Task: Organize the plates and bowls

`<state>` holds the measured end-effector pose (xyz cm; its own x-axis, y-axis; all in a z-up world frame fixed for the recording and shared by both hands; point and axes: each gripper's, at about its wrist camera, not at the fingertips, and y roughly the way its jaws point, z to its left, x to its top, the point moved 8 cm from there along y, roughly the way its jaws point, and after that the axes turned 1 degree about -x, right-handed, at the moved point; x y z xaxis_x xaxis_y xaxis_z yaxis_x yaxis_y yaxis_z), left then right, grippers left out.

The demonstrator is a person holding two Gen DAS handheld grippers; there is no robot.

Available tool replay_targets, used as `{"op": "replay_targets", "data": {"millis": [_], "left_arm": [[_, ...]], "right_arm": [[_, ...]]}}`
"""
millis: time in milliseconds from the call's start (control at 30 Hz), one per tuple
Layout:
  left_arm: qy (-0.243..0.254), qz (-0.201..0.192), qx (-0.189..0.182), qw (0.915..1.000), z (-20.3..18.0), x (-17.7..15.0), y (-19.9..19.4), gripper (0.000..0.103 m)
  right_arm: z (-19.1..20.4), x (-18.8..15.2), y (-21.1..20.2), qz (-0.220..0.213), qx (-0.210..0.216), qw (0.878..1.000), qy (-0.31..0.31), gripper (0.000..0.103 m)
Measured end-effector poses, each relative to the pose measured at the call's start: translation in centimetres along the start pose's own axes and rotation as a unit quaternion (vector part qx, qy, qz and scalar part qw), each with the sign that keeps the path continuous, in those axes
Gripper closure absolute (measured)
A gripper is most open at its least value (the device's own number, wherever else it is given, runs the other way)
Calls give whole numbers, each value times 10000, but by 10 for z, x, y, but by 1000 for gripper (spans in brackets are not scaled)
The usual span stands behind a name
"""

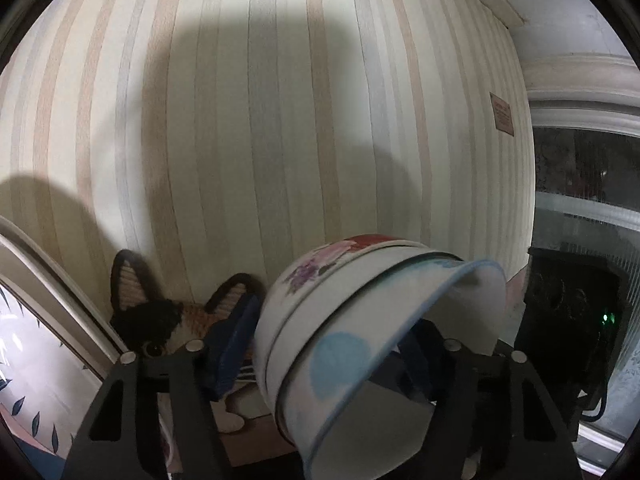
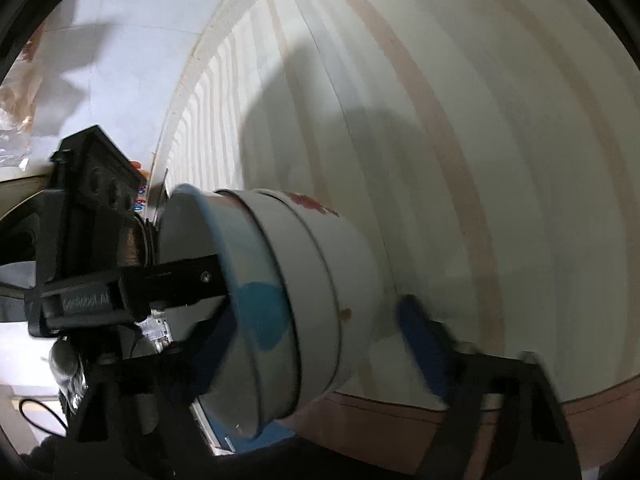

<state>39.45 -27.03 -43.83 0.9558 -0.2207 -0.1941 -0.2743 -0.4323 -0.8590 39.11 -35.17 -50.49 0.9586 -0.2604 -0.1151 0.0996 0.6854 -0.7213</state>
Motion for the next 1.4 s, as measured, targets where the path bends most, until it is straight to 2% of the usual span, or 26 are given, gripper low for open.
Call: {"op": "replay_targets", "data": {"millis": [167,533,767,1000,1167,1400], "left_arm": [[-26,-188,-41,9998,4,-1,-4,48],[8,-450,106,9989,5,-8,-10,48],[-64,-574,95,9983,8,-13,-30,48],[-276,-736,66,9969,26,-25,-69,48],[-552,-856,103,9947,47,-35,-88,48],[-1109,-1077,112,9879,101,-52,-118,48]], "right_arm": [[2,4,10,55,-206,9997,-118,46],[14,16,7,-33,-298,9985,-449,47],[25,14,0,-6,-243,9980,-592,48],[64,11,-2,136,-206,9957,-898,49],[99,0,16,369,-128,9937,-1048,49],[145,-22,51,778,-26,9876,-1364,49]]}}
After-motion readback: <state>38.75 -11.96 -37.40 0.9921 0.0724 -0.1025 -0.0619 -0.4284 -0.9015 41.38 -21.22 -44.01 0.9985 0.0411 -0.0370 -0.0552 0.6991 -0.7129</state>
